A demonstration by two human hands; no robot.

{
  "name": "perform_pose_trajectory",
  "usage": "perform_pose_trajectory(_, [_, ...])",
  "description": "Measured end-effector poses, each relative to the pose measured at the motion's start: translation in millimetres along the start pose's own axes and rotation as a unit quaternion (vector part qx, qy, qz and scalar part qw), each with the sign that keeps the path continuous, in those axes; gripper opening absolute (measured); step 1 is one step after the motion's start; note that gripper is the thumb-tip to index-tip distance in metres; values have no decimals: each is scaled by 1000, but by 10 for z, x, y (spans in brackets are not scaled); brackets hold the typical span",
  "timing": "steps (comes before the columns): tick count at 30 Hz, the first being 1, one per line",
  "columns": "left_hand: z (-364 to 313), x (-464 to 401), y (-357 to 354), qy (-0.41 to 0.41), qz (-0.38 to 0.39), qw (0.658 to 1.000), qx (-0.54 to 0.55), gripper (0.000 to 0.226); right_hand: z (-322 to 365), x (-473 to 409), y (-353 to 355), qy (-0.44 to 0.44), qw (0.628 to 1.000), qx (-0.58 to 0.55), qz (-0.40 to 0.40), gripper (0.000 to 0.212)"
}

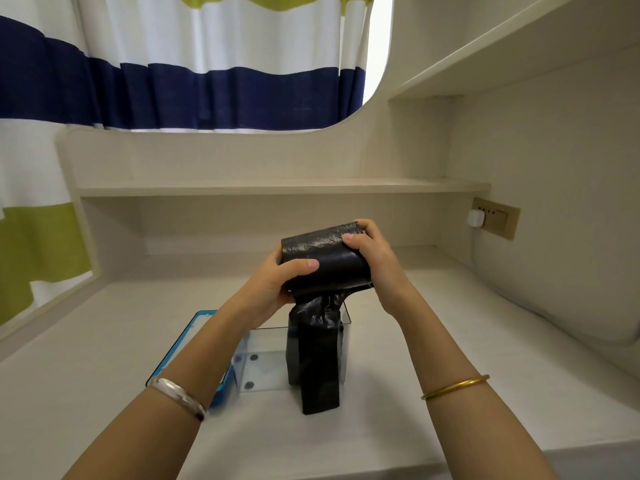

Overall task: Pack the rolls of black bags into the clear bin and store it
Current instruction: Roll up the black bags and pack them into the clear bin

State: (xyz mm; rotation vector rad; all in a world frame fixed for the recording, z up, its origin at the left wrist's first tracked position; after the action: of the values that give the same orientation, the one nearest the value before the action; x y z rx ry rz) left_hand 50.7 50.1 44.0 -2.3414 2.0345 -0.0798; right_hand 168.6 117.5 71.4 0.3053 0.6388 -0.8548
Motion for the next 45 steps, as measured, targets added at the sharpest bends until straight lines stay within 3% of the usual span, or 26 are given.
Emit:
perform_pose_trajectory(9, [-28,8,72,-56,-33,998,7,76,-40,12,16,-47,996,75,24,21])
perform_pose_trajectory(18, [-207,182,32,-164,-84,974,-135,67,-78,31,38,-96,994,47,30,38])
perform_pose_trajectory(25, [-294,273,-3,-239,-132,925,-265,68,-165,87,3,-138,990,6,37,38])
perform_pose_trajectory(31, [-250,178,7,-189,-109,950,-222,77,-158,89,3,-129,992,14,-11,31])
perform_pose_trajectory(36, [-117,55,47,-116,-97,986,-66,88,-122,70,0,-108,992,-7,-72,34])
perform_pose_trajectory(40, [-27,-40,41,-71,-73,995,11,89,-117,63,-22,-101,992,7,-73,46])
perform_pose_trajectory(45, [72,-57,58,-29,-57,998,9,90,-156,70,14,-120,991,14,-60,37])
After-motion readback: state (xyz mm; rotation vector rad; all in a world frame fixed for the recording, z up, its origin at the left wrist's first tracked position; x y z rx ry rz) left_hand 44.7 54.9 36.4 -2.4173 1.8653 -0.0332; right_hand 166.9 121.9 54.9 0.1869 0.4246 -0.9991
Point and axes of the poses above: each hand's wrist, its own x-axis away from the middle knuckle, its own y-axis out of the back of the hand, z = x × y, the point moved 7 cm from there along -x, towards the middle knuckle, and after that the axes turned 14 degrees about y, right-handed, at the moved point
